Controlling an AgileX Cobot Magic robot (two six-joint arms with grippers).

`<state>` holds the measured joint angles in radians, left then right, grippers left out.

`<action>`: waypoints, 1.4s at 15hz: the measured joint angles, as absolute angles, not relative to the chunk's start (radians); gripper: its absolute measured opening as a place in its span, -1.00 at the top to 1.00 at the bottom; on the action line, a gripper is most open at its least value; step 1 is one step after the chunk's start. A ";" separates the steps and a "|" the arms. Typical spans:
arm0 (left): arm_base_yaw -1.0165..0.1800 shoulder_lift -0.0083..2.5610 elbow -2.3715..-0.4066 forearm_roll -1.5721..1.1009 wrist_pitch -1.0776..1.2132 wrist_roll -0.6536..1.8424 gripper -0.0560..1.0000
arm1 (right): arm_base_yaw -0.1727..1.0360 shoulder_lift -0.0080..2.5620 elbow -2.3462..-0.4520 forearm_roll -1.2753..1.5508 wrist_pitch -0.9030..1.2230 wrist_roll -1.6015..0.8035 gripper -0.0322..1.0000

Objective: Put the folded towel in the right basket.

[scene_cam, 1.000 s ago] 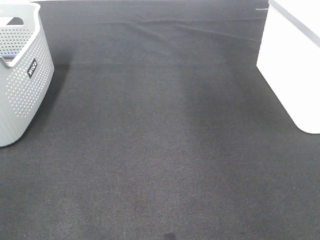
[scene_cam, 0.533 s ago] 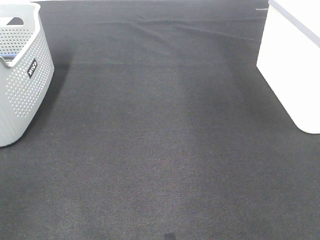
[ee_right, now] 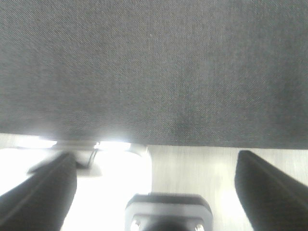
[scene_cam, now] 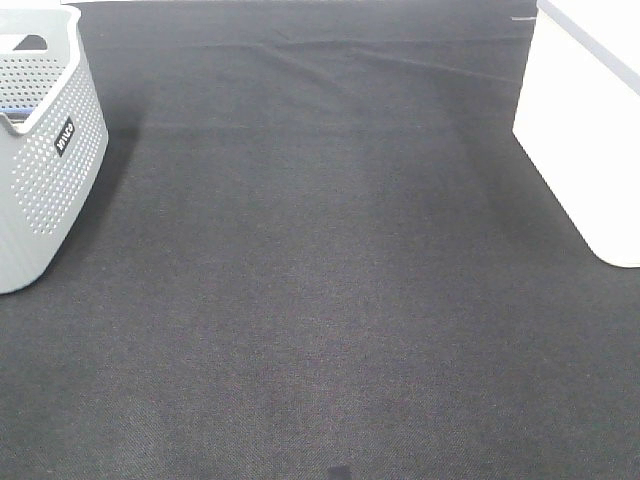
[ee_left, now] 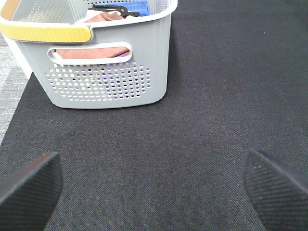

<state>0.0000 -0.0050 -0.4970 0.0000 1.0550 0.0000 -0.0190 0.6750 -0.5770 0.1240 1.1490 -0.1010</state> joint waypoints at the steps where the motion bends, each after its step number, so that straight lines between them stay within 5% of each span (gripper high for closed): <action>1: 0.000 -0.005 -0.497 0.000 1.055 0.000 -0.95 | -0.019 0.577 -0.531 0.123 1.113 -0.101 -0.68; 9: 0.000 -0.005 -0.497 0.000 1.055 0.000 -0.95 | -0.019 0.020 -0.512 0.078 1.068 -0.102 -0.68; 21: 0.000 -0.005 -0.497 0.000 1.055 0.000 -0.95 | -0.019 -0.006 -0.507 0.078 1.068 -0.102 -0.68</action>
<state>0.0000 -0.0050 -0.4970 0.0000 1.0550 0.0000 -0.0190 -0.0060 -0.5070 0.0780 1.0680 -0.1020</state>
